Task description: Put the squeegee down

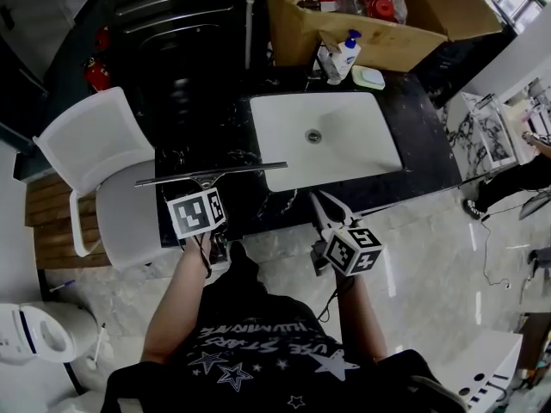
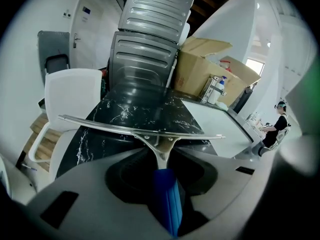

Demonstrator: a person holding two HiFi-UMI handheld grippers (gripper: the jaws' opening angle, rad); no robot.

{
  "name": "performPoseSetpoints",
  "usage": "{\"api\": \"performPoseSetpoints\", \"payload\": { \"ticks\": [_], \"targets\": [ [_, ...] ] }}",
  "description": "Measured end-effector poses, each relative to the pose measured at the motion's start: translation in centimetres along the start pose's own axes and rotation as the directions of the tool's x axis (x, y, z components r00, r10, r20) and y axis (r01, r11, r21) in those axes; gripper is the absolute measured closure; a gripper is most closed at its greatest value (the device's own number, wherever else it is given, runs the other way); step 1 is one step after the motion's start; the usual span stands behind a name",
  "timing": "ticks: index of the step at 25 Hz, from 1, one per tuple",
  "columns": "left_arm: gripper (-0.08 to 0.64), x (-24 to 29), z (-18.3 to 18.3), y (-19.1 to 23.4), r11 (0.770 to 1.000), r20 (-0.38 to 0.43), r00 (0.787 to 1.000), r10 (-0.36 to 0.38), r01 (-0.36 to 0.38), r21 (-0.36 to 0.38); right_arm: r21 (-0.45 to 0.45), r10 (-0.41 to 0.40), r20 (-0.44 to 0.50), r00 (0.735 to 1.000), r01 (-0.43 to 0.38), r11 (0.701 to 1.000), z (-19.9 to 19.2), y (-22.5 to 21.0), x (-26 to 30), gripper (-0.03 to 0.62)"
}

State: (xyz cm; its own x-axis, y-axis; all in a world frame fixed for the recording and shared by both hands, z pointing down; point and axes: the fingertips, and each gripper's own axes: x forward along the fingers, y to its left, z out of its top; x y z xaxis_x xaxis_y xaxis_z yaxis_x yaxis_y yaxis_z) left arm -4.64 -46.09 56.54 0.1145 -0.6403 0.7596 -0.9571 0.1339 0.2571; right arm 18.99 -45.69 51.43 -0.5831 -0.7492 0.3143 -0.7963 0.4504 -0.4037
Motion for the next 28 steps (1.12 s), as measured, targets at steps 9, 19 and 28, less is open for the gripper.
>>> {"api": "performPoseSetpoints", "payload": {
  "ticks": [9, 19, 28],
  "targets": [
    [0.402, 0.2, 0.1, -0.1, 1.000, -0.002, 1.000, -0.009, 0.009, -0.006, 0.011, 0.002, -0.005, 1.000, -0.002, 1.000, -0.1, -0.1, 0.7, 0.537],
    [0.273, -0.7, -0.1, -1.9, 0.992, 0.007, 0.992, -0.124, 0.124, -0.028, 0.001, 0.004, 0.012, 1.000, -0.004, 1.000, 0.2, 0.3, -0.5, 0.537],
    [0.233, -4.4, 0.4, -2.3, 0.993, 0.114, 0.987, -0.114, 0.113, 0.019, -0.027, 0.021, 0.048, 0.999, -0.020, 0.999, 0.7, 1.7, -3.3, 0.537]
  ]
}}
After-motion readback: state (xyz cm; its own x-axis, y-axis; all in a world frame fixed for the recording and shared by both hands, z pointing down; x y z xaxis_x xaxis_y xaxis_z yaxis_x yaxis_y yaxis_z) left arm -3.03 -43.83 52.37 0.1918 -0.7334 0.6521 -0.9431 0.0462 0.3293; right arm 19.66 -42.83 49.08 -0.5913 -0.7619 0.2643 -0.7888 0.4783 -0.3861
